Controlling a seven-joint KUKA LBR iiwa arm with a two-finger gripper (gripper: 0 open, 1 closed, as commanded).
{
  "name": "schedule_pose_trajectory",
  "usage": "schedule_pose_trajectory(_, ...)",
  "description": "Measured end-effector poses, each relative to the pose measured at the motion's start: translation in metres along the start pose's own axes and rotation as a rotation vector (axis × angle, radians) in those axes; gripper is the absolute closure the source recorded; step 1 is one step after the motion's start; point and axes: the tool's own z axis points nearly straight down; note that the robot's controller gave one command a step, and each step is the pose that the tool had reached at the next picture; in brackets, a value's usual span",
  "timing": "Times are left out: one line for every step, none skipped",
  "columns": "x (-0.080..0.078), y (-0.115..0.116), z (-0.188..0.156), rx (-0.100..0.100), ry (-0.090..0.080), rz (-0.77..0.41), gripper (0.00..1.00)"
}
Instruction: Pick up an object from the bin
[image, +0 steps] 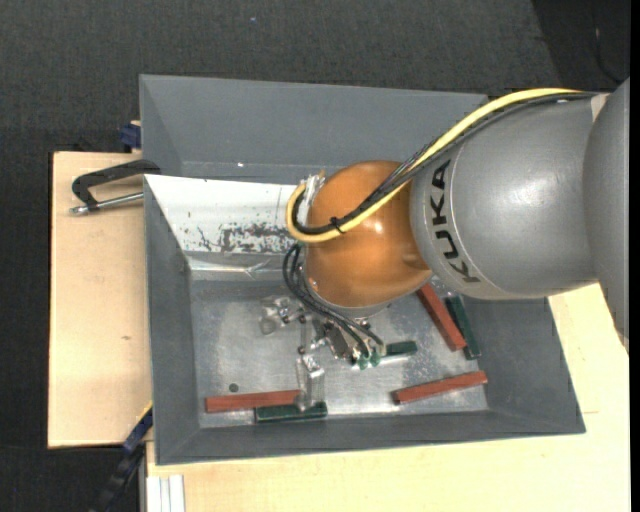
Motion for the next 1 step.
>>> schedule_pose_trajectory(0.0041, -0.0200, 0.0201, 0.000, 0.001, 0.046, 0.00)
